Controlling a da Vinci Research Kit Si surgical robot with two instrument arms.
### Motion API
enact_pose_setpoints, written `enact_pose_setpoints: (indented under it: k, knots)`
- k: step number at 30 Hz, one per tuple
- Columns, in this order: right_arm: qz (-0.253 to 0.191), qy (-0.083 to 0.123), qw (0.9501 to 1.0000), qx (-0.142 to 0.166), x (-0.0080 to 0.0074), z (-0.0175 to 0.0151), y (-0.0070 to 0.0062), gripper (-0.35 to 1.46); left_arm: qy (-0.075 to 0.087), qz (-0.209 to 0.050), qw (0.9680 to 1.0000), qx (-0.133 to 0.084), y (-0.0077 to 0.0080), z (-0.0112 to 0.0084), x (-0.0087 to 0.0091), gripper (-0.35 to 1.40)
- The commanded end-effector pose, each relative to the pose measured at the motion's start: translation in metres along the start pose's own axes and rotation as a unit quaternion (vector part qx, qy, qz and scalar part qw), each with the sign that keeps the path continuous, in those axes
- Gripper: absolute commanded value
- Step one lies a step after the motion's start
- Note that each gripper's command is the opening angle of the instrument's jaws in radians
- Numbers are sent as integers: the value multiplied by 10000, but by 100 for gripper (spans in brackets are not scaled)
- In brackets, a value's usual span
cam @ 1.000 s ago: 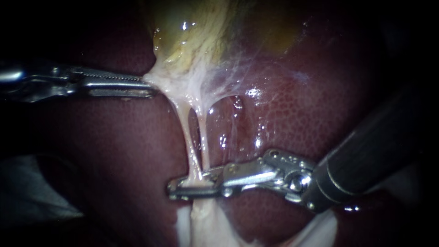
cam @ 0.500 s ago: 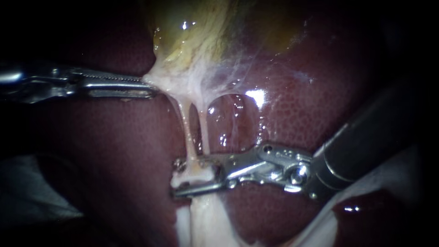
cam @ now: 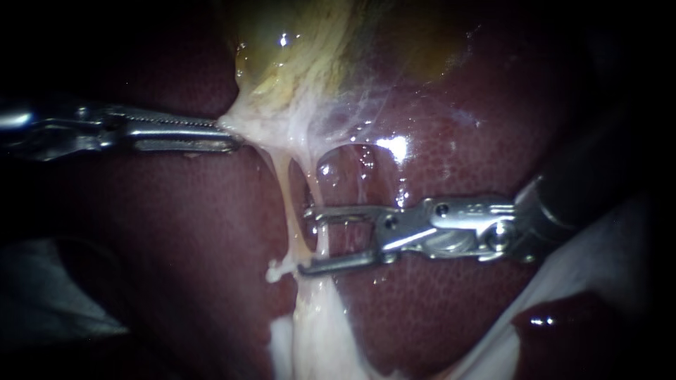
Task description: Going back first clip left tube
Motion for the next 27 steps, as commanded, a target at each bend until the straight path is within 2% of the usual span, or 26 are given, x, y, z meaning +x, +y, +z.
enact_pose_setpoints:
  k: [1, 6, 13, 20, 27]
  knots:
    - [-127, -45, 9999, -76, 3, -8, -2, 50, 3, 6, 10000, -12, 0, 0, 0, -35]
    - [-461, -164, 9985, -258, 19, -58, -5, 50, 3, 7, 10000, -15, -1, -1, 0, -35]
    - [-568, -261, 9974, -362, 26, -109, -2, 50, 3, 7, 10000, -15, -1, 0, 0, -35]
    - [-553, -273, 9979, -212, 26, -123, -6, 50, 8, -5, 10000, 14, -4, 11, -7, -35]
    - [-555, -260, 9980, -161, 27, -123, -9, 50, -68, 32, 10000, 26, -9, 46, -20, -35]
